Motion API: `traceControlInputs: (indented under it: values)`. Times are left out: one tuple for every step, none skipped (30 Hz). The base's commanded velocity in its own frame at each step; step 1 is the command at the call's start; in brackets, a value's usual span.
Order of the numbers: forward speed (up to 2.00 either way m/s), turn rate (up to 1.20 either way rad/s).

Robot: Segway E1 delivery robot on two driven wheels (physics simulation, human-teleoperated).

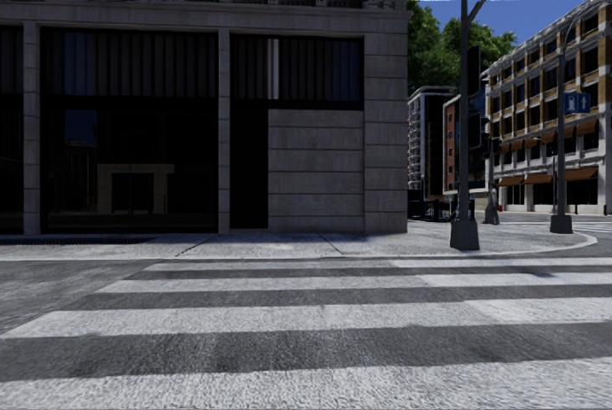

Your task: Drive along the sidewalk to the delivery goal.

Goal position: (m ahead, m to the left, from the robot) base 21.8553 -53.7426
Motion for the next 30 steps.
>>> traceControlInputs:
  values:
    - [2.0, -0.31]
    - [2.0, -0.31]
    - [2.0, -0.31]
    - [2.0, -0.31]
    - [2.0, -0.31]
    - [2.0, -0.29]
    - [2.0, -0.14]
    - [2.0, 0.0]
    - [2.0, 0.0]
    - [2.0, 0.0]
    - [2.0, 0.0]
    - [2.0, 0.0]
    - [2.0, 0.0]
    - [2.0, 0.0]
    - [2.0, 0.0]
    - [2.0, -0.01]
    - [2.0, -0.01]
    - [2.0, -0.03]
    - [2.0, -0.09]
    - [2.0, -0.18]
    - [2.0, -0.22]
    - [2.0, -0.22]
    - [2.0, -0.23]
    - [2.0, -0.23]
    - [2.0, -0.23]
    - [2.0, -0.23]
    - [2.0, -0.24]
    - [2.0, -0.26]
    - [2.0, -0.27]
    - [2.0, -0.27]
